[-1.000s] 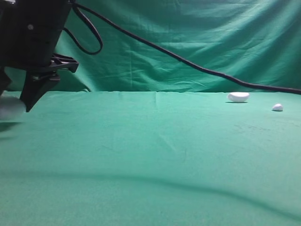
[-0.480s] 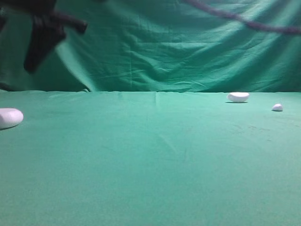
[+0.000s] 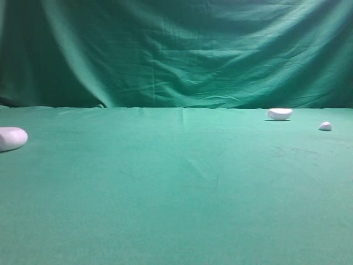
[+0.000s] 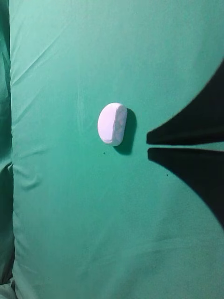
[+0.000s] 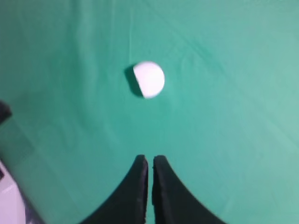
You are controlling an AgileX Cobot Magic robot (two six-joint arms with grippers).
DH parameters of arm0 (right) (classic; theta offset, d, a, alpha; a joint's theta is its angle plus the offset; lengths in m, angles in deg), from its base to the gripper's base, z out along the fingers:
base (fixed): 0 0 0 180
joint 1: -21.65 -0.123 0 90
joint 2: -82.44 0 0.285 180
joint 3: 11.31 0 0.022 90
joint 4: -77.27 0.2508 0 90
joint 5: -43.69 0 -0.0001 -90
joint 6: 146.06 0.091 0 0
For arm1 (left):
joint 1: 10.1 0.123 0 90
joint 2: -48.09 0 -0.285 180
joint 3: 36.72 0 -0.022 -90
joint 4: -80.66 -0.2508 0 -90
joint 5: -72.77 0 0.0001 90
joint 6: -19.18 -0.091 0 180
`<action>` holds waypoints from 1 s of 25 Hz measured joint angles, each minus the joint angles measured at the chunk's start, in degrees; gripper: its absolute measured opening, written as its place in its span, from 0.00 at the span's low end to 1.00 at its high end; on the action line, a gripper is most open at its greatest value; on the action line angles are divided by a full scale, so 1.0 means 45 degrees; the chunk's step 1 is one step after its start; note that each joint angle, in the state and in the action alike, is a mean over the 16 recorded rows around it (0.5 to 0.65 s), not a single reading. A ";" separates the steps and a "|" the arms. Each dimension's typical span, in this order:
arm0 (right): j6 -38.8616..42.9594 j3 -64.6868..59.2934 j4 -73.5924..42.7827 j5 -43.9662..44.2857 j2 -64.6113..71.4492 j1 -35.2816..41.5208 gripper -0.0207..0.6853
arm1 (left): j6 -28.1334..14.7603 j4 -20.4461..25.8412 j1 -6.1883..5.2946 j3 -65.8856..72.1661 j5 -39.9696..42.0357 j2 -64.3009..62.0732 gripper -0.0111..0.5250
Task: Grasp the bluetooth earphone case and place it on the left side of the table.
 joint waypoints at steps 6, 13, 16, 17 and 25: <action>0.0356 -0.3708 -0.0165 -0.0461 -0.3262 0.0071 0.03 | 0.0000 0.0000 0.0000 0.0000 0.0000 0.0000 0.02; 0.0720 -0.8058 -0.0278 -0.2236 -0.7098 0.0076 0.03 | 0.0000 0.0000 0.0000 0.0000 0.0000 0.0000 0.02; 0.0767 -0.9648 -0.0361 -0.3030 -0.8597 0.0076 0.03 | 0.0000 0.0000 0.0000 0.0000 0.0000 0.0000 0.02; 0.0770 -1.0120 -0.0400 -0.3272 -0.9060 0.0076 0.03 | 0.0000 0.0000 0.0000 0.0000 0.0000 0.0000 0.02; 0.0741 -1.2978 -0.0943 -0.4671 -1.2187 0.0078 0.03 | 0.0000 0.0000 0.0000 0.0000 0.0000 0.0000 0.02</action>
